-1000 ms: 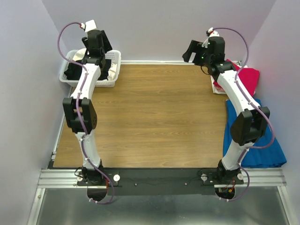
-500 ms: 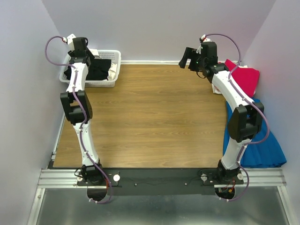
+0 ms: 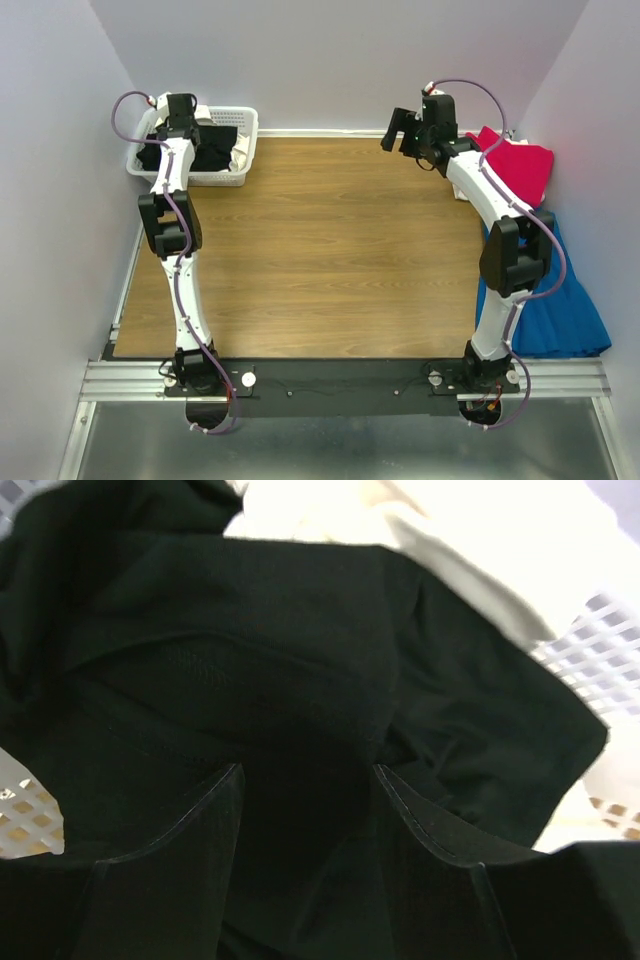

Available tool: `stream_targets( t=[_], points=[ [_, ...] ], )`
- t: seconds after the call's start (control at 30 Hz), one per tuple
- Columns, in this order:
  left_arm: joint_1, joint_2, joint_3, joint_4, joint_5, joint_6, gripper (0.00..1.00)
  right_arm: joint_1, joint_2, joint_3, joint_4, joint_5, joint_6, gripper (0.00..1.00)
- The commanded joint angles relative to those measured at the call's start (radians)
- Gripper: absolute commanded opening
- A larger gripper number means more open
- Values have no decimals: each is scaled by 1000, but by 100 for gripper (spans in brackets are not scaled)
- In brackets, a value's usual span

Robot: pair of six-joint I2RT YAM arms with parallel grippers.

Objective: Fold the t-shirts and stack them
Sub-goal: Grab crumpled tshirt from bin with the left arm

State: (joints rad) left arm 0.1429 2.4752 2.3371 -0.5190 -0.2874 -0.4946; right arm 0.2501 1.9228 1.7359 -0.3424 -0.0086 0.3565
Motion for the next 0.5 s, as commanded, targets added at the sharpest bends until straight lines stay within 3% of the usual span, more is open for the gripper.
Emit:
stream_targets(
  t=[0.0,0.2,0.3,0.33,0.47],
  points=[
    [6,28,47,-36,-27,28,62,6,36,33,-14,24,9,100],
    [3,56,76,-62,-25,50,56,8,57,56,-15,27,4,100],
    [3,59,79,-59,-24,56,42,8,64,65,-15,24,6,100],
    [3,60,80,-62,-19,57,32,9,67,68,-18,24,6,100],
    [3,65,87,-64,-15,70,25,9,65,74,-17,35,-2,100]
  ],
)
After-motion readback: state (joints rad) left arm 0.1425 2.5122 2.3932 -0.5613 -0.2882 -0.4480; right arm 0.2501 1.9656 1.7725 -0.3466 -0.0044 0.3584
